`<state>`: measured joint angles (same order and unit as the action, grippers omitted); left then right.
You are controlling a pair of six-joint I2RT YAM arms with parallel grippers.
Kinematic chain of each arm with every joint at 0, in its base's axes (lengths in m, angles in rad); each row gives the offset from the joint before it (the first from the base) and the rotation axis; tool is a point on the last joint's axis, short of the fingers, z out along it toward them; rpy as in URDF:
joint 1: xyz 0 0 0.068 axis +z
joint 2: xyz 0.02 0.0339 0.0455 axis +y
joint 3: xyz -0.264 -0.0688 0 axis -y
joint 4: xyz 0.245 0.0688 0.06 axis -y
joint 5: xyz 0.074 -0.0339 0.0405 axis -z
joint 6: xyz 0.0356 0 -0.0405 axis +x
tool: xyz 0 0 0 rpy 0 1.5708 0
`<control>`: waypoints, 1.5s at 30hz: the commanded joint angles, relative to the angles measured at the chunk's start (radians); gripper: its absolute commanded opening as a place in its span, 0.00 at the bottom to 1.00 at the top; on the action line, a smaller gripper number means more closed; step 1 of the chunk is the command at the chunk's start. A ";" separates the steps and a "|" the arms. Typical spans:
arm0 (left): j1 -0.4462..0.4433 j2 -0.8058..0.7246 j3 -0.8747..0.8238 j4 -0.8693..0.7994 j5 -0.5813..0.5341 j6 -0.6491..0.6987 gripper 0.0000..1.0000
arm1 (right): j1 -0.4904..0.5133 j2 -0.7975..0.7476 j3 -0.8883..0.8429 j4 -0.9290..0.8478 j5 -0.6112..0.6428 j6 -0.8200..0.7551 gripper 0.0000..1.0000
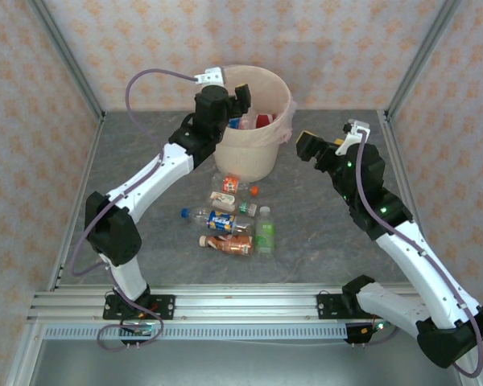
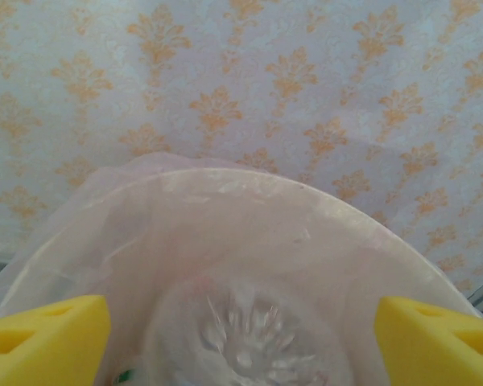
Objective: Put the plastic bottles in the bin
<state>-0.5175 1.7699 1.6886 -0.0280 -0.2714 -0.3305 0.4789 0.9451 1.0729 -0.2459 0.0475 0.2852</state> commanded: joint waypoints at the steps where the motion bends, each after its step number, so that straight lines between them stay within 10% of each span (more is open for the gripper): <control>1: -0.004 -0.059 0.055 -0.122 -0.040 -0.061 0.90 | 0.002 0.004 -0.016 -0.008 0.038 0.027 0.99; 20: -0.004 -0.673 -0.527 -0.191 0.194 -0.248 1.00 | 0.008 0.018 -0.259 -0.166 -0.217 0.320 1.00; 45: -0.003 -1.129 -0.985 -0.546 -0.075 -0.481 1.00 | 0.406 0.440 -0.272 -0.220 -0.143 0.402 0.93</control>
<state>-0.5171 0.6437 0.7113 -0.5358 -0.2890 -0.7902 0.8711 1.3624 0.7670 -0.4423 -0.1345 0.6800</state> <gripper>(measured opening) 0.993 0.928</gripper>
